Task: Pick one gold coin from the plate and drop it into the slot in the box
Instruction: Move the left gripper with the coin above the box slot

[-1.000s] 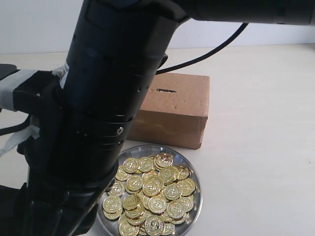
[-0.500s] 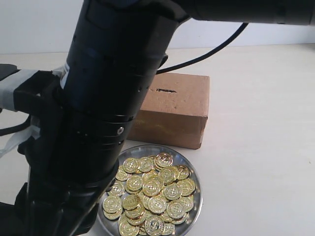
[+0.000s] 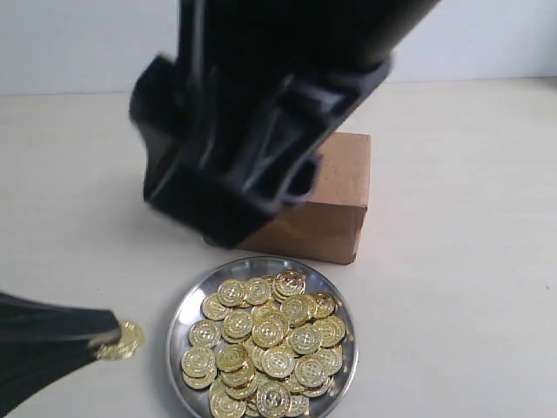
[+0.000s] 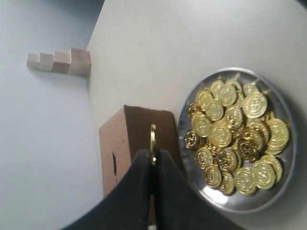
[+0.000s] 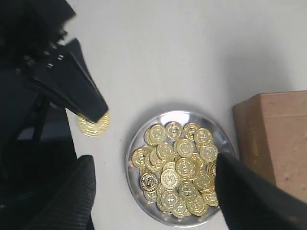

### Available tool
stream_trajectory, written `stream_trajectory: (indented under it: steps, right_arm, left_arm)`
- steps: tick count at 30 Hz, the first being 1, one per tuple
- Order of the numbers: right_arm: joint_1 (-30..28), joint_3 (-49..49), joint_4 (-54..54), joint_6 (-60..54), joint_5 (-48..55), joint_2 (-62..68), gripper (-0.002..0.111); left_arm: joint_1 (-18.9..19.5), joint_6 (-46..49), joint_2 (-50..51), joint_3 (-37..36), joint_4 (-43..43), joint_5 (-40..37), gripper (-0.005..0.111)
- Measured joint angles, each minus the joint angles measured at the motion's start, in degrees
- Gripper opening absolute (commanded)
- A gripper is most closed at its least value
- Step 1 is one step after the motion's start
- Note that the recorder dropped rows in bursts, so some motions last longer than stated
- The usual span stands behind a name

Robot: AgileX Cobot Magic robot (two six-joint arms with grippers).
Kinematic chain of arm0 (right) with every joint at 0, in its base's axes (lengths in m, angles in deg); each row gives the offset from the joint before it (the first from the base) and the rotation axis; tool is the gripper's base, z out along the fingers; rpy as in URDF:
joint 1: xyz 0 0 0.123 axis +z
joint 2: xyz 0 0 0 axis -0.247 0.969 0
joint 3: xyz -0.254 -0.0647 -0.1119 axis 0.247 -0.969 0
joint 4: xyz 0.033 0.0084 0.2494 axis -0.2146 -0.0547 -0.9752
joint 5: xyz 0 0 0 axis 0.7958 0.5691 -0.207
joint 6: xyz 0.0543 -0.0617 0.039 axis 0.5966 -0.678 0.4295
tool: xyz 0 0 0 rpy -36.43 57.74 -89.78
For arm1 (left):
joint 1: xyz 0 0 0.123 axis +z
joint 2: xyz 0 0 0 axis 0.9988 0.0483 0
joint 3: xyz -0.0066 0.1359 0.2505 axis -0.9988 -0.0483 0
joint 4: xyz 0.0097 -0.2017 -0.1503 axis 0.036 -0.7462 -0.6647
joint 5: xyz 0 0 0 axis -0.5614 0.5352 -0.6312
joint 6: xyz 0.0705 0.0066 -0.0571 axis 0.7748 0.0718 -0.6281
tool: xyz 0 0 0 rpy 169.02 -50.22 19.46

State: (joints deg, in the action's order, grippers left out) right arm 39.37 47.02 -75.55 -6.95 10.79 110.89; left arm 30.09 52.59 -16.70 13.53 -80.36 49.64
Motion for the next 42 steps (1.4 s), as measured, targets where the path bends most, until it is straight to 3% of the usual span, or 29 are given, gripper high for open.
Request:
stream_trajectory:
  steps: [6, 12, 16, 20, 23, 32, 42]
  right_arm:
    - [0.0, -2.5, -0.2, 7.8, -0.1, -11.6, 0.064]
    - [0.0, -17.6, -0.9, 12.4, -0.1, -21.0, 0.060]
    - [0.0, -30.0, -2.2, 13.6, -1.8, -27.8, 0.044]
    - [0.0, -40.0, -3.2, 15.1, -8.4, -35.5, 0.023]
    - [0.0, -45.3, -3.9, 16.8, -13.9, -42.3, 0.014]
    - [0.0, -53.0, -8.3, 18.7, -17.7, -55.2, 0.013]
    - [0.0, -55.0, -9.3, 18.7, -17.7, -55.9, 0.013]
  left_arm:
    - [3.0, -11.0, 17.9, 13.8, 11.3, 0.1, 0.000]
    - [7.7, -14.7, 38.1, 31.0, 13.0, -8.4, 0.000]
    - [8.4, -18.3, 47.7, 41.8, 13.2, -12.4, 0.000]
    - [8.4, -21.2, 54.9, 50.9, 13.3, -17.7, 0.000]
    - [8.4, -23.8, 59.4, 55.9, 16.1, -21.8, 0.000]
    - [8.4, -35.2, 70.7, 67.8, 32.1, -27.2, 0.000]
    - [9.3, -38.7, 81.2, 79.3, 35.8, -32.9, 0.000]
